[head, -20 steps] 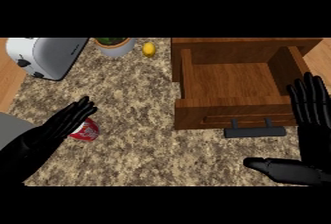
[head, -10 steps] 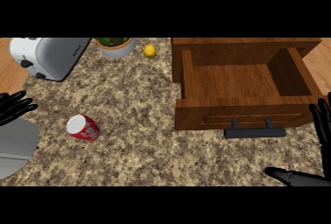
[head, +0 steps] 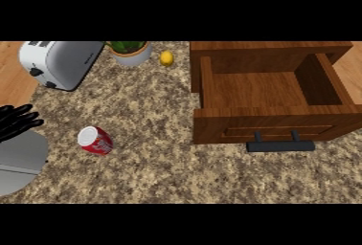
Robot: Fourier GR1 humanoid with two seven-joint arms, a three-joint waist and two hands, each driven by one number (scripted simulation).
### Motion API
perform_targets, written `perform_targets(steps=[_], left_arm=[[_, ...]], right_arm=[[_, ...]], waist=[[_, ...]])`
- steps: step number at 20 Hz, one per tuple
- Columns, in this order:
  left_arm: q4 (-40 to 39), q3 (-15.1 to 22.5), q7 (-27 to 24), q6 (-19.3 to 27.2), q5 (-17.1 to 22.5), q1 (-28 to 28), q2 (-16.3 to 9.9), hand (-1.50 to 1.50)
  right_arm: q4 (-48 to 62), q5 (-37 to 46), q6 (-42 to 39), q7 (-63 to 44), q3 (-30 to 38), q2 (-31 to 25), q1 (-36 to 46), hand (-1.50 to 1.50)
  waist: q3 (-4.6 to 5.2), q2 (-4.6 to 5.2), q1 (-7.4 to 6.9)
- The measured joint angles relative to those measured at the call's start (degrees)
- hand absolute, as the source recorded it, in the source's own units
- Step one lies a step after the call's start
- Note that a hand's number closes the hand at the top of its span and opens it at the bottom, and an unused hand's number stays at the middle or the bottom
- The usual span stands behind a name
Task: Pick up the can, place it into the drawer and close the drawer
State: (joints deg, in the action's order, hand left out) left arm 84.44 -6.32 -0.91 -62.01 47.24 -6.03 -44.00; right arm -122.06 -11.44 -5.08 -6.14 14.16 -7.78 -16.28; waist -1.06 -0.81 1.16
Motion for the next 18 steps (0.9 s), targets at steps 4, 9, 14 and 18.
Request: perform_targets(steps=[4,9,14,18], left_arm=[[-0.45,2.54,1.61,0.87,4.79,0.5,-1.93,-1.5],[-0.63,6.16,4.47,1.32,10.88,1.04,-5.05,-1.5],[-0.94,9.51,7.16,2.12,15.81,0.82,-7.79,-1.5],[-3.22,11.2,9.08,2.99,17.42,-1.6,-8.18,-1.5]], right_arm=[[0.93,-1.83,-2.37,2.13,1.81,-0.59,-1.73,-1.5],[0.85,-4.68,-4.82,2.75,4.2,-1.78,-3.35,-1.5],[0.01,-6.14,-6.6,4.04,5.57,-1.38,-5.98,-1.5],[-0.12,-7.4,-7.85,4.43,6.85,-1.5,-7.1,-1.5]], waist=[[-0.33,-0.26,0.11],[-0.48,-0.37,0.3],[-0.48,-0.35,0.42],[-0.33,-0.16,0.56]])
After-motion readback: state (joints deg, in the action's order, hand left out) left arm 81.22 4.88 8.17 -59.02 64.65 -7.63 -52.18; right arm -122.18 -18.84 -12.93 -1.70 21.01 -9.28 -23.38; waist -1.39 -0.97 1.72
